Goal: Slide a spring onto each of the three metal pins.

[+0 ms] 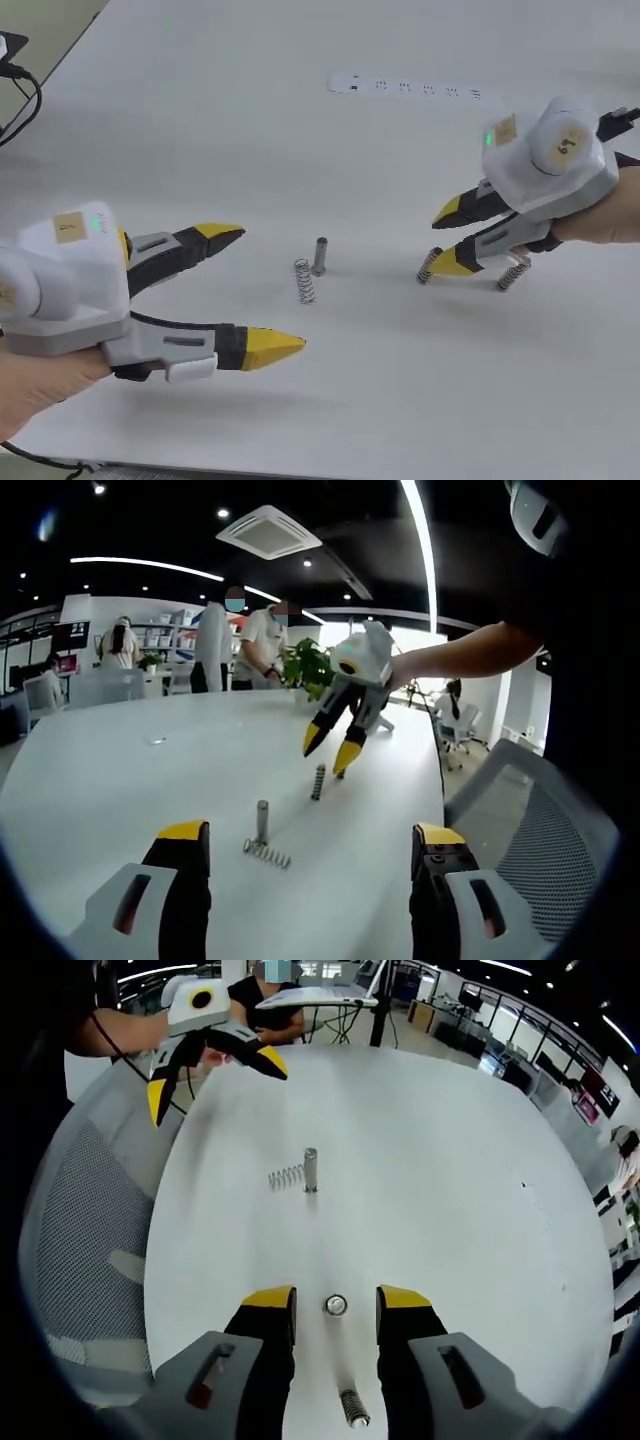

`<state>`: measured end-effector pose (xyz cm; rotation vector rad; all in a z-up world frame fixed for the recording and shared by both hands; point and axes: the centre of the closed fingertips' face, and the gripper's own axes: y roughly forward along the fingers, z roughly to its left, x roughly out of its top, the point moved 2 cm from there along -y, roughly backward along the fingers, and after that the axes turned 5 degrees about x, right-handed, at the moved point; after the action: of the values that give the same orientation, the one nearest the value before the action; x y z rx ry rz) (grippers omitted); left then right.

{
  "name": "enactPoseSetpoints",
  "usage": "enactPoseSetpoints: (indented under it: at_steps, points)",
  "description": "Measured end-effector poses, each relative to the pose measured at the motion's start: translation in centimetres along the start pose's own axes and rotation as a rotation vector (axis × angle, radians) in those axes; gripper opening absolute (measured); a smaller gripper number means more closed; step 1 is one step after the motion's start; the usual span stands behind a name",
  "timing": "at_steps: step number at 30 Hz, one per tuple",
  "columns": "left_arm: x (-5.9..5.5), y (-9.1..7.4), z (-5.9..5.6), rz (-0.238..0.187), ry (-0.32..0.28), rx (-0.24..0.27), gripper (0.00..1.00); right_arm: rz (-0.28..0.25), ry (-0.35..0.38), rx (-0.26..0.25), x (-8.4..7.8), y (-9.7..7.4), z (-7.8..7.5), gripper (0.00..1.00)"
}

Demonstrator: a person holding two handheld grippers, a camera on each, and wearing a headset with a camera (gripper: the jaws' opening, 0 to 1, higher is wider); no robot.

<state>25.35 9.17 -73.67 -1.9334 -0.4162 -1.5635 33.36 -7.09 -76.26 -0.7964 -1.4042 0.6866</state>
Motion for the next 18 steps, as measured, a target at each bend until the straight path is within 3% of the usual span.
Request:
enactPoseSetpoints:
  at_steps: [2,8,13,15,18]
  points:
    - [0.1,0.0,0.1,-0.003,-0.002,0.004,0.79,-0.046,0.035,-0.008,0.2,-0.4,0.2,0.31]
    - [0.3,0.0,0.0,0.0,0.002,0.002,0.8,-0.154,0.017,-0.029,0.9,-1.0,1.2,0.33]
    - [0.5,-0.1,0.0,-0.001,0.005,0.004,0.8,-0.307,0.01,-0.043,2.5,-1.7,2.1,0.37]
    - [0.7,-0.2,0.1,-0.004,0.004,0.003,0.81,-0.347,0.055,-0.036,2.7,-2.0,2.3,0.39]
    - [0.9,-0.3,0.1,-0.009,0.005,0.005,0.81,-0.367,0.063,-0.046,2.6,-2.4,2.3,0.4]
